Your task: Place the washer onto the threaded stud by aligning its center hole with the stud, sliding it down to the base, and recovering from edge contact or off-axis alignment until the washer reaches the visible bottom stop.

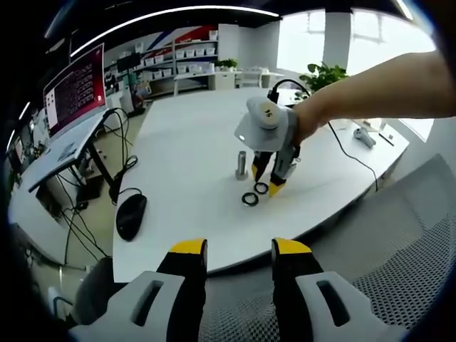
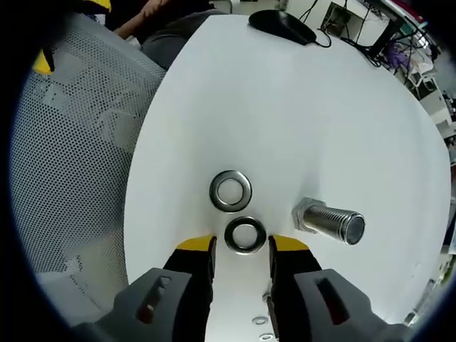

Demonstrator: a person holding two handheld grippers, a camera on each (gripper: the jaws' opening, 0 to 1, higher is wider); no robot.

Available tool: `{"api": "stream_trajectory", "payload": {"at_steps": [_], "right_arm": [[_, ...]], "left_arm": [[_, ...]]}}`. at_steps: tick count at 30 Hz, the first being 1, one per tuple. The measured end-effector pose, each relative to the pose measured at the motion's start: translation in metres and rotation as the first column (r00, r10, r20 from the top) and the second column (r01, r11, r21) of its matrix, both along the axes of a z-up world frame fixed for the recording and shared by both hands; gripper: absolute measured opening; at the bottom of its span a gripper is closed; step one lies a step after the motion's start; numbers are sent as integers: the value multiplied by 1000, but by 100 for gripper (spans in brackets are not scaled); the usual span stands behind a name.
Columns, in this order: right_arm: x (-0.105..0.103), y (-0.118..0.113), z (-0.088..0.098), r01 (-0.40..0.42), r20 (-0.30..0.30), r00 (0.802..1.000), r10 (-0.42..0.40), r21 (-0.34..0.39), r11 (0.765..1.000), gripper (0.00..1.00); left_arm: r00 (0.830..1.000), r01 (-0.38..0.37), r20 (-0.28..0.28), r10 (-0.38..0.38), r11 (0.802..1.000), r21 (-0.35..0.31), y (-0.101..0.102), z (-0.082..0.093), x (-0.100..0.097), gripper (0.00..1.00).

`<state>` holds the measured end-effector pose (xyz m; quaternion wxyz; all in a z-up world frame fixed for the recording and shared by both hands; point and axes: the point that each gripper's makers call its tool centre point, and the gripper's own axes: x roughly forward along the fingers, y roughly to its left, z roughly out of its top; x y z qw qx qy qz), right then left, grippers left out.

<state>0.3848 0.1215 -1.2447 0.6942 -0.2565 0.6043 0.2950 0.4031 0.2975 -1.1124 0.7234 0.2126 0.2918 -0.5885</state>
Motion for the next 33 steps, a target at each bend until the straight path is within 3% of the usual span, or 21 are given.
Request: {"api": "stream_trajectory", "payload": {"at_steps": [4,6,18,19,21,23,29,33], "right_arm": [[1,-1,0,0,7,1000,0,4,1000,29],[3,1,0,13,38,999,-14,34,999,25],[4,3,2,-11,-16,1000,10,-28,1000,26],[1,4,3,-36,-20,999,35,-36,999,26],[3,9,4,-196,13,980,197,-38,980,26],[8,5,3,-134,2,991,134,-32,990,27],[17,4,3,-182,33,982,184,-57,982,36],[10,9,0,-246,-4,969,246,-23,969,28]], "left_arm": [[1000,-5,0,5,1000,-5,0,0,0,34],[1000,-6,-1,6,1000,-4,0,0,0,34],[1000,-4,-3,4,1000,-3,0,0,0,35],[1000,-5,-4,5,1000,-3,0,0,1,35],[1000,-5,-3,5,1000,-3,0,0,1,35],[1000,-4,-3,4,1000,-3,0,0,1,35],[1000,-7,-4,7,1000,-4,0,0,1,35],[1000,-8,-4,8,1000,-2,0,0,0,36]]}}
